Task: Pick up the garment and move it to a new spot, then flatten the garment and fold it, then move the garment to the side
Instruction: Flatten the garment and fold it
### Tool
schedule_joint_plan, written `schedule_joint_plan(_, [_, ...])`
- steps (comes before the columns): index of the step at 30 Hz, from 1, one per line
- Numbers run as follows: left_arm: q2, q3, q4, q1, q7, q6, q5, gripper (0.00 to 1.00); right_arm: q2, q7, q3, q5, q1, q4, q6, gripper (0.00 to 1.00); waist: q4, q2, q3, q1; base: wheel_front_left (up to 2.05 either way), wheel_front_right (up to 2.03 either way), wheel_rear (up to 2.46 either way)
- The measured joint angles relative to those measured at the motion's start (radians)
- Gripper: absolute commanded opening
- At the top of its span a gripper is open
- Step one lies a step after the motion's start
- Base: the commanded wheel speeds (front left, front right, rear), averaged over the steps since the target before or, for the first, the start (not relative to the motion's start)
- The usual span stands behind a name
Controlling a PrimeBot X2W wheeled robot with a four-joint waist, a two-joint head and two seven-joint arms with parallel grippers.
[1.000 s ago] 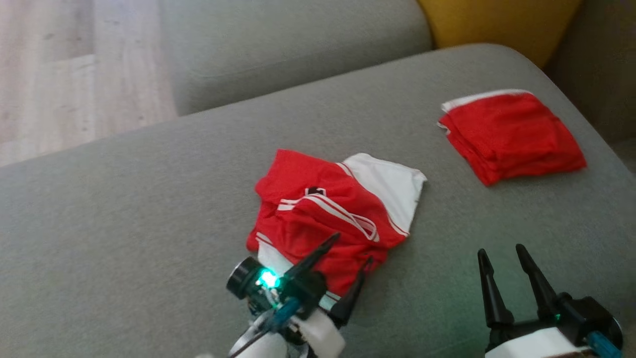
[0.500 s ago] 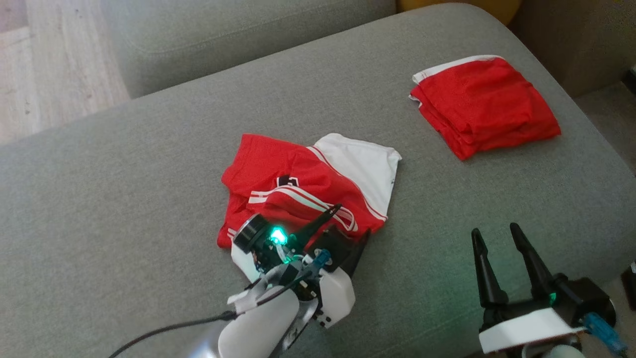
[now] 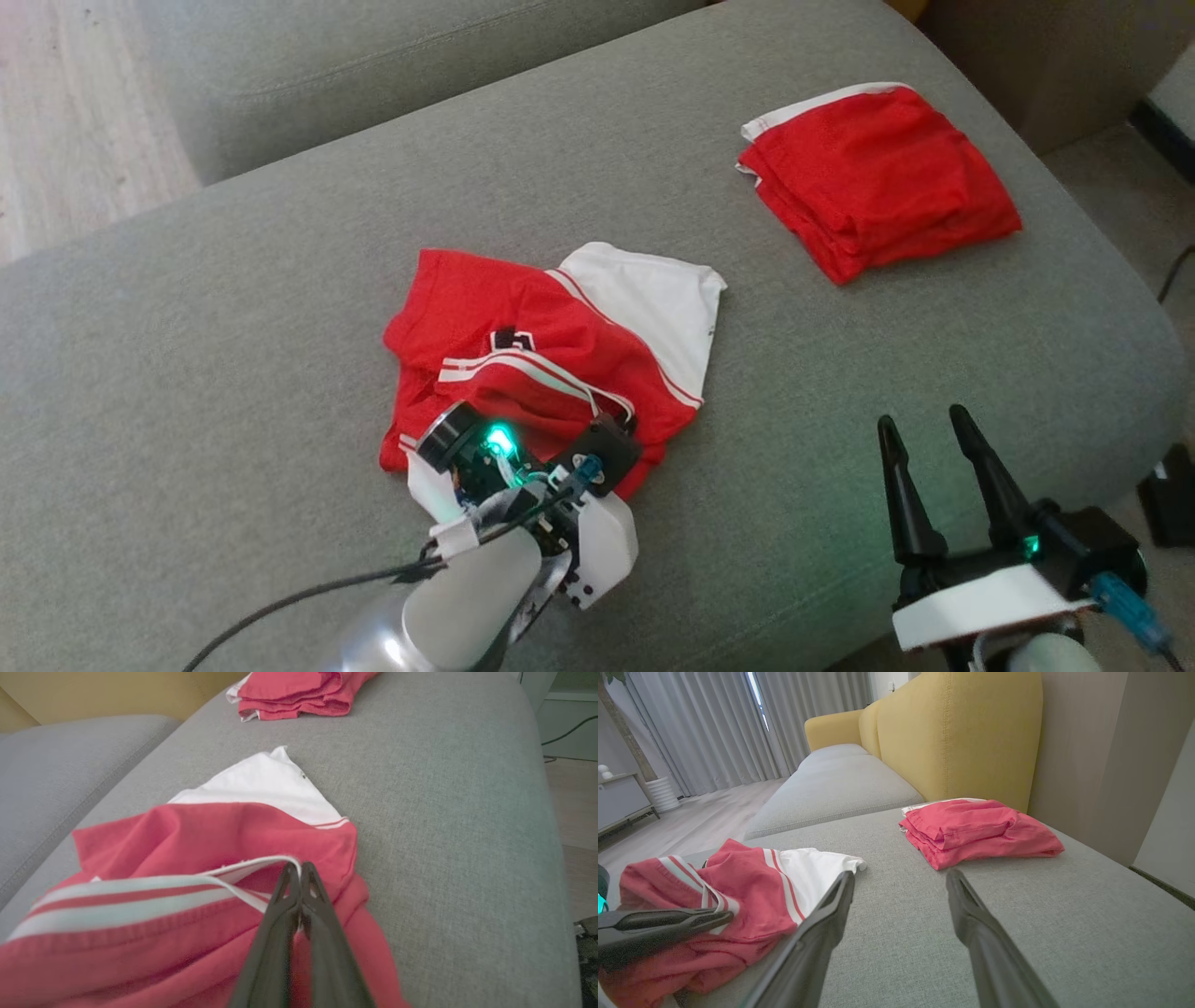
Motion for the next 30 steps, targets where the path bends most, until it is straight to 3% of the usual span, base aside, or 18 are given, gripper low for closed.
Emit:
schedule_joint_plan(4, [0.0, -0.005, 0.028, -0.006, -0.009, -0.002, -0.025, 0.0, 0.0, 0.0, 0.001, 0.0, -0.002, 0.002, 0.0, 1.0, -0.011, 0.0, -0.007, 0.0001, 0.0, 0.0, 0.0])
schedule_joint_plan(13, [0.0, -0.025, -0.027, -0.041, -0.083, -0.056, -0.173, 0.0, -0.006, 0.0, 0.001, -0.001, 0.002, 0.011, 0.0, 1.0, -0.033, 0.0, -0.072, -0.0001, 0.0, 0.0, 0.0])
schedule_joint_plan(21, [-0.006, 0.03, -0.099, -0.359, -0.168, -0.123, -0.213, 0.0, -0.005, 0.0, -0.015, -0.01, 0.051, 0.001, 0.0, 1.0, -0.028, 0.0, -0.125, -0.0001, 0.0, 0.0, 0.0])
schedule_joint_plan(26, [0.027, 0.142, -0.111, -0.551, -0.227, -0.119, -0.223, 0.0, -0.003, 0.0, -0.042, -0.011, 0.081, -0.017, 0.0, 1.0, 0.015, 0.0, -0.148, -0.0002, 0.0, 0.0, 0.0])
schedule_joint_plan(30, [0.075, 0.186, -0.115, -0.548, -0.215, -0.094, -0.26, 0.0, -0.002, 0.0, -0.052, -0.016, 0.106, -0.023, 0.0, 1.0, 0.065, 0.0, -0.156, -0.0002, 0.0, 0.0, 0.0])
